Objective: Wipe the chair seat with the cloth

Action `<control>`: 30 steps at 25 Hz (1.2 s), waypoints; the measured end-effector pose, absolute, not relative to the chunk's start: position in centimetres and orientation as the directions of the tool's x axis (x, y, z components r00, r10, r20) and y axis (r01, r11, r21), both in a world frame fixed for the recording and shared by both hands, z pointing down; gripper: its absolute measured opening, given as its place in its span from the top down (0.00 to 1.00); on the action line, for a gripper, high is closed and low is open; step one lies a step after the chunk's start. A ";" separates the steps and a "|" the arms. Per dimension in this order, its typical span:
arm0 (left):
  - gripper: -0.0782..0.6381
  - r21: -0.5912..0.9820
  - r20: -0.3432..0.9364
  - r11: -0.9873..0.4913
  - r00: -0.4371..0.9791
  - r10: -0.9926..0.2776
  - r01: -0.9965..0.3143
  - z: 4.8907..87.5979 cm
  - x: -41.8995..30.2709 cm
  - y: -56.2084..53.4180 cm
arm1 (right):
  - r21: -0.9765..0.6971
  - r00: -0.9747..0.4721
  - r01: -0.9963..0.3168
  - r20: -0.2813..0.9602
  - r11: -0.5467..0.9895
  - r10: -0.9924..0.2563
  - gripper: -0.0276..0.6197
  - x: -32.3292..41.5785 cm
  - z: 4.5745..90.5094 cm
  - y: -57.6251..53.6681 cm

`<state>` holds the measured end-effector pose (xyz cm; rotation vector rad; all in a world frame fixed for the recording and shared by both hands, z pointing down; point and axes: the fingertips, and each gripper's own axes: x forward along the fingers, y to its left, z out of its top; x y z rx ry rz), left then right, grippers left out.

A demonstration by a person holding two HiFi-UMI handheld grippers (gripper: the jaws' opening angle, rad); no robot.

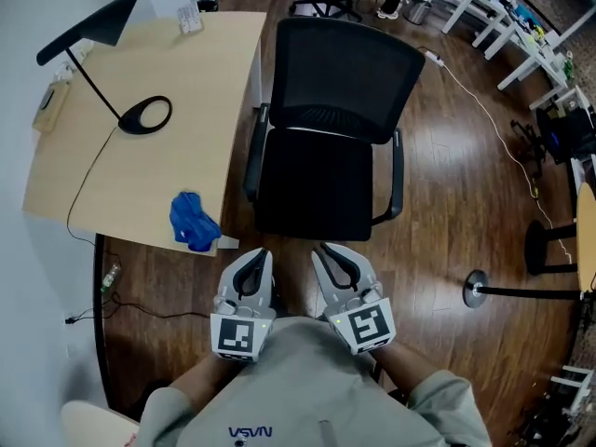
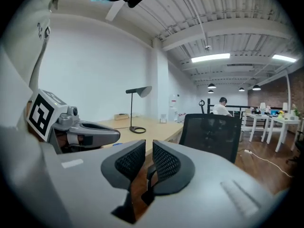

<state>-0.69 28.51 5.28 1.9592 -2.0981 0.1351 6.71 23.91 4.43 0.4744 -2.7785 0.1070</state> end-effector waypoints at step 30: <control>0.88 0.043 0.389 0.667 -0.603 -0.697 -0.744 14.1 -25.8 42.1 | -0.073 -0.764 0.186 0.616 0.980 0.191 0.64 -23.4 22.3 35.0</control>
